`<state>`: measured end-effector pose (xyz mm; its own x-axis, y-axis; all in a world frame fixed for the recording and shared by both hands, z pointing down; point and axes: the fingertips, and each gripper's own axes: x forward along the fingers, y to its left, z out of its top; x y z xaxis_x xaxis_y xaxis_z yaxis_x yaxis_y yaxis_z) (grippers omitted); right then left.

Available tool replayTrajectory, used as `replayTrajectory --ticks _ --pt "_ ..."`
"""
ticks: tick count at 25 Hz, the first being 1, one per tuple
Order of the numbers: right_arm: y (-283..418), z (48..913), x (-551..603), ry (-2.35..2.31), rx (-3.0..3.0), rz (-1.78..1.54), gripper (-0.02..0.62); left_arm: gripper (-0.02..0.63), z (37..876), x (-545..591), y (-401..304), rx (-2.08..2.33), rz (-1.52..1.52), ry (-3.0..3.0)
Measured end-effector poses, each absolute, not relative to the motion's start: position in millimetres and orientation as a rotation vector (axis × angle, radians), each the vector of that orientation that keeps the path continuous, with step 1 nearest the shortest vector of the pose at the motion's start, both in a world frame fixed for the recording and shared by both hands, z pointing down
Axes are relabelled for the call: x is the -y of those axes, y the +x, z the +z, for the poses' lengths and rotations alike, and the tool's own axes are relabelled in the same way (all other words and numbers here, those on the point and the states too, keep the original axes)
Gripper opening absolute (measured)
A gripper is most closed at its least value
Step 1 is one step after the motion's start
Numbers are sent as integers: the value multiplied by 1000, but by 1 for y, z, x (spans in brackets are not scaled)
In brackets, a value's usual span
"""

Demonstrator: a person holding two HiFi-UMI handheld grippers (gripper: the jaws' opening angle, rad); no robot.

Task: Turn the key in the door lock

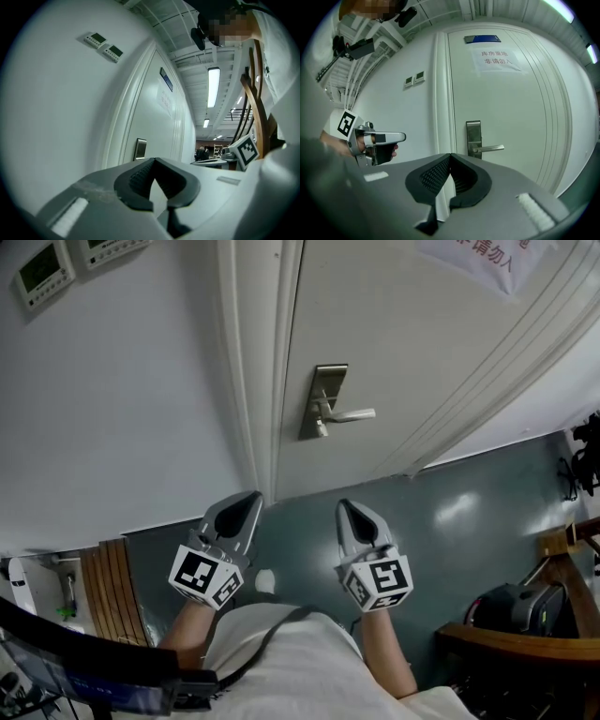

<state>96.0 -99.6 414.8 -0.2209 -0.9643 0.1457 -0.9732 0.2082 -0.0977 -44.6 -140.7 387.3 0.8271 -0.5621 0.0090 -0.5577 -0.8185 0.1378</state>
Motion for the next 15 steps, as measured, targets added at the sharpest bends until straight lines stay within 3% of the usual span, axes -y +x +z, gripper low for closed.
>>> replayTrajectory --ticks 15 --pt "90 417 143 2036 2345 311 8 5 390 195 -53 792 -64 2889"
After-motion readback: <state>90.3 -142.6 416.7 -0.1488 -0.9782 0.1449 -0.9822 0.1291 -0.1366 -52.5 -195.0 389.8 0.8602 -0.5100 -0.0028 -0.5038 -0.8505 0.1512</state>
